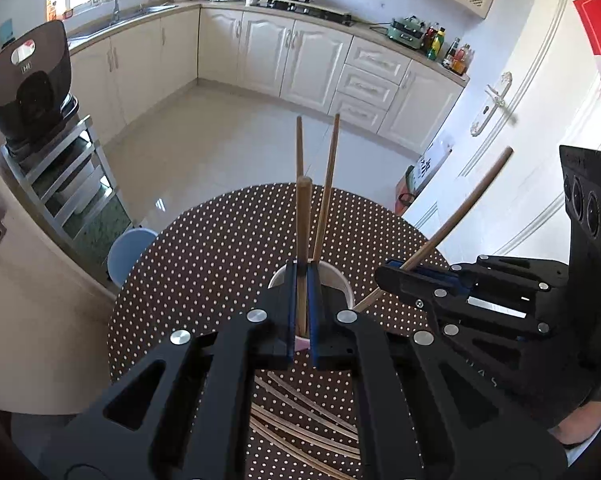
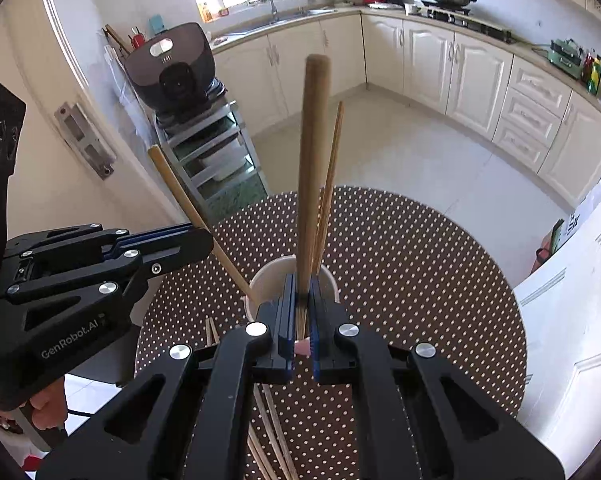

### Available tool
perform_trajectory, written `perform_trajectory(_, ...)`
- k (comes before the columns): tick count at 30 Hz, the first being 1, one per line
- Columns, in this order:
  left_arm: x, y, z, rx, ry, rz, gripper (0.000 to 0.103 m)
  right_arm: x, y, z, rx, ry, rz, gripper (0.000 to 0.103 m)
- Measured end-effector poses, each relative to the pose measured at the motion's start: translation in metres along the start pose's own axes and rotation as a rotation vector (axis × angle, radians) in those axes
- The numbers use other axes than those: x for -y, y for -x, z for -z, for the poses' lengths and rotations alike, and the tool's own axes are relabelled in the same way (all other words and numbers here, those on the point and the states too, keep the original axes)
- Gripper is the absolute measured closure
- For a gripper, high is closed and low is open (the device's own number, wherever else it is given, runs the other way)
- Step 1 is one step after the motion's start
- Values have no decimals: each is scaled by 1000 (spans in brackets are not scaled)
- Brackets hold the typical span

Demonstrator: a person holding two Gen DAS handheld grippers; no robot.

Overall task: Organize utensils
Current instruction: 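Raise the right gripper's stick over the pink cup while the left gripper brings its stick, then open the right gripper to drop its stick into the cup while the left gripper releases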

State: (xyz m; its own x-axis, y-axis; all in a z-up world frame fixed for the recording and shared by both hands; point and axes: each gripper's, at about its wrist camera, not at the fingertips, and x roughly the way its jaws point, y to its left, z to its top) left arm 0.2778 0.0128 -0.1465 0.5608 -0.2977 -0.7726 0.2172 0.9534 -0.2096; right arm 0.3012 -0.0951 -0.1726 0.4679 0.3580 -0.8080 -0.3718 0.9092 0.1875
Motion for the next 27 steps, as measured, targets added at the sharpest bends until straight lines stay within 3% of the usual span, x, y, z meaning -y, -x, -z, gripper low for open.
perform_trajectory(13,-8,6,16,-21,34,-46,97,-3,6,10,1,-42,-8,95)
perform_trajectory(20,-8,18,26,-26,42,-66,96,-5,23,21,35,-58,3,74)
perform_trajectory(22,-8,20,30,-29,43,-65,91,-6,29,24,45,-63,7,70)
perform_trajectory(24,-8,25,35,-28,46,-69,70,-7,34,27,52,-66,8,68)
perform_trajectory(26,-8,30,39,-21,48,-68,56,-7,39,32,59,-72,11,66)
perform_trajectory(27,-7,32,42,-20,49,-69,56,-7,40,34,62,-75,12,66)
